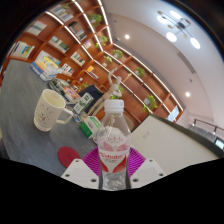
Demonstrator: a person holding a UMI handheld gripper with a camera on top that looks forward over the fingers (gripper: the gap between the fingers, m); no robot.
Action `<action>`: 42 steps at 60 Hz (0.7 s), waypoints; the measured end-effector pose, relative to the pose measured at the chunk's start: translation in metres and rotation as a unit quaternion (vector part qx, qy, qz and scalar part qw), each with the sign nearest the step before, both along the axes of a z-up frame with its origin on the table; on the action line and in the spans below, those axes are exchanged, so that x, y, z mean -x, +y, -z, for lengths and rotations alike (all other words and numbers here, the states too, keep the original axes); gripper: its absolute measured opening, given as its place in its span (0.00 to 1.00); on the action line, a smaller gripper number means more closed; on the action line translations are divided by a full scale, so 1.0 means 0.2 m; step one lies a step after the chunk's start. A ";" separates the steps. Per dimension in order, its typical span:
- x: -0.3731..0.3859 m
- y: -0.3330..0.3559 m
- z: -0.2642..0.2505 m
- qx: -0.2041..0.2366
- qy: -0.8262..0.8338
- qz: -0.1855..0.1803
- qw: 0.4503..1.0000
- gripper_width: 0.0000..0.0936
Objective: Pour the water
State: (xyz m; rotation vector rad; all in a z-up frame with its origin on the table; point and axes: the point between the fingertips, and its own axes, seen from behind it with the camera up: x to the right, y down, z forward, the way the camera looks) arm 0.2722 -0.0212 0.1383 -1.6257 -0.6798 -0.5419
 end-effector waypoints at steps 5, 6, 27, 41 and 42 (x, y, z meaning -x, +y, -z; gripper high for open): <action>0.10 0.08 -0.07 -0.013 -0.094 -0.015 0.995 0.36; 0.13 0.10 -0.08 -0.017 -0.112 -0.017 0.993 0.36; 0.49 0.34 -0.21 -0.101 -0.495 -0.070 0.860 0.36; 0.62 0.39 -0.28 -0.156 -0.667 -0.077 0.724 0.36; 0.63 0.39 -0.28 -0.159 -0.673 -0.078 0.718 0.36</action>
